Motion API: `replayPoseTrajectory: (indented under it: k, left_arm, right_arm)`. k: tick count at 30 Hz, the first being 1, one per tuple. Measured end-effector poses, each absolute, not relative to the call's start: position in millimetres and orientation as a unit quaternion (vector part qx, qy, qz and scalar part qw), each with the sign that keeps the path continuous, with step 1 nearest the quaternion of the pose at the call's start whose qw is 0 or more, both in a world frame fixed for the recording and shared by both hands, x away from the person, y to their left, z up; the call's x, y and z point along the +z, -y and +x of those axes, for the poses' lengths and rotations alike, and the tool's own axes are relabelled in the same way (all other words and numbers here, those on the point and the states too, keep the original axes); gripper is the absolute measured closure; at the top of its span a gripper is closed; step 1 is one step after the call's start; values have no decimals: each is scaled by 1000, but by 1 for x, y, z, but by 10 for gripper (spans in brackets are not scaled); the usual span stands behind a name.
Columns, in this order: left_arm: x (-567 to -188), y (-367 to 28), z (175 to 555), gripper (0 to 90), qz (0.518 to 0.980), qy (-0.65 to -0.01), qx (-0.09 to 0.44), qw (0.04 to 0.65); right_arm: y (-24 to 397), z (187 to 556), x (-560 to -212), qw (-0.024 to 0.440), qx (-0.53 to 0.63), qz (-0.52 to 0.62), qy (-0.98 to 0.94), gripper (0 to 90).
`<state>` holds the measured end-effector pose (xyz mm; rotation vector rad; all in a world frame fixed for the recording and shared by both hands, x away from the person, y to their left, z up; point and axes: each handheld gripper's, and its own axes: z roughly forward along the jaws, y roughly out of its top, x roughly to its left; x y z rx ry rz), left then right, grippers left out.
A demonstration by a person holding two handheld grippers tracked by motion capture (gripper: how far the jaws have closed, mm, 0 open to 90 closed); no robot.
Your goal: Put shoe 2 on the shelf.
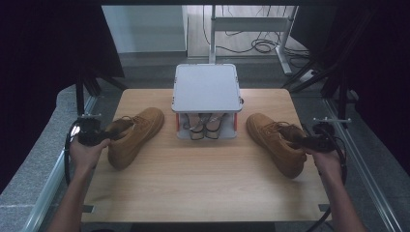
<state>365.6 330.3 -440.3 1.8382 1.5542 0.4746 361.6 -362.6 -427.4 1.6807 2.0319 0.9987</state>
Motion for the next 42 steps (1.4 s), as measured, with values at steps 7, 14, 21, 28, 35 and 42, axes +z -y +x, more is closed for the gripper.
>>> replayPoseTrajectory:
  k: [7,14,21,28,35,42]
  left_arm:
    - [-426,-326,362,767,702,-587,192,356]
    - [-415,-325,361,767,704,-581,192,361]
    - [-400,-331,357,767,698,-578,196,374]
    - [-378,-335,354,767,695,-574,206,381]
    - [-354,-340,351,767,688,-571,217,391]
    - [-335,-342,350,767,681,-568,224,404]
  right_arm:
    - [359,358,-417,170,364,580,-709,767]
    - [358,353,-406,181,373,573,-707,771]
    - [365,347,-394,190,397,575,-690,771]
    - [370,341,-378,205,419,573,-674,770]
    - [375,337,-363,214,449,575,-650,770]
    - [377,336,-352,216,462,570,-644,769]
